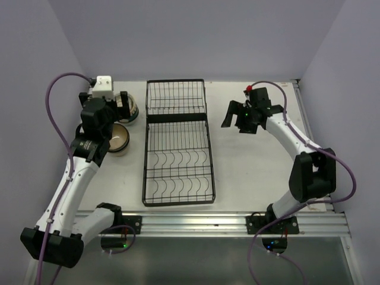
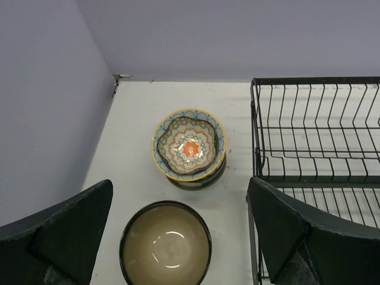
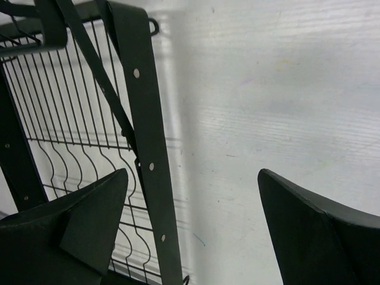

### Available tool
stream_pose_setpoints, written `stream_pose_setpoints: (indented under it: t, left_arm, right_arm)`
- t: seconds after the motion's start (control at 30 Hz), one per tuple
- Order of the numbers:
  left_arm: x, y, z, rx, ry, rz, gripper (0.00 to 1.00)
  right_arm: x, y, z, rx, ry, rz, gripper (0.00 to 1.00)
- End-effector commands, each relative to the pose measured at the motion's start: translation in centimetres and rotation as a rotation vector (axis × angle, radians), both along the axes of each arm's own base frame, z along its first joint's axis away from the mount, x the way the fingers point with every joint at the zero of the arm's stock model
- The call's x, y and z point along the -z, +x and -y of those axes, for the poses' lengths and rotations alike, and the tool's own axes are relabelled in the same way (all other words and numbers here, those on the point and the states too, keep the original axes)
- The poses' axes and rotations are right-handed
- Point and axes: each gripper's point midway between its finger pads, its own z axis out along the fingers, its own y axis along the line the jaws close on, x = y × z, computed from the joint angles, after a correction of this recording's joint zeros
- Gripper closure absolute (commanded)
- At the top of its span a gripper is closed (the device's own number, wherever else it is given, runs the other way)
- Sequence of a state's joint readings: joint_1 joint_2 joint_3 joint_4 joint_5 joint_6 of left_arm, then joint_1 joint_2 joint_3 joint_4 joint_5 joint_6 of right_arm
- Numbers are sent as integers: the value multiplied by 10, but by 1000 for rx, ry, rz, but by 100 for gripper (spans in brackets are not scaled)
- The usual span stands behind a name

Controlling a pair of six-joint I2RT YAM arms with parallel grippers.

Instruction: Unload the bowls from the dish rack

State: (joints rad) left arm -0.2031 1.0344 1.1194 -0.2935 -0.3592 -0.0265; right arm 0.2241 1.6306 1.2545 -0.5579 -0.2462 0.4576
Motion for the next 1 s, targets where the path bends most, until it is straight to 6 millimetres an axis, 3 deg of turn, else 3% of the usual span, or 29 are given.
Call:
stream_pose_setpoints:
  t: [0.0, 0.07, 0.1, 0.13, 0.27, 0.43, 0.63, 0.97]
  left_arm:
    - [-11, -6, 7, 25, -100, 135, 0]
    - [-18, -18, 9, 47, -126, 188, 0]
    - [0, -21, 9, 48, -139, 164, 0]
    - [-6, -30, 6, 39, -150, 201, 0]
    - [15, -47, 9, 45, -165, 221, 0]
    - [42, -56, 13, 33, -141, 189, 0]
    - [34, -67, 13, 2, -116, 218, 0]
    - [47, -62, 8, -40, -87, 182, 0]
  right_arm:
    - [-55, 5, 18, 63, -67, 130, 4]
    - [-75, 5, 21, 78, -61, 187, 1]
    - [-81, 3, 22, 83, -60, 208, 2]
    - [-95, 0, 24, 88, -57, 251, 1]
    - [-120, -10, 37, 113, -92, 344, 1]
    - [-117, -23, 43, 112, -102, 375, 2]
    - [-109, -29, 34, 56, -71, 396, 1]
    - [-88, -22, 21, -12, -34, 397, 1]
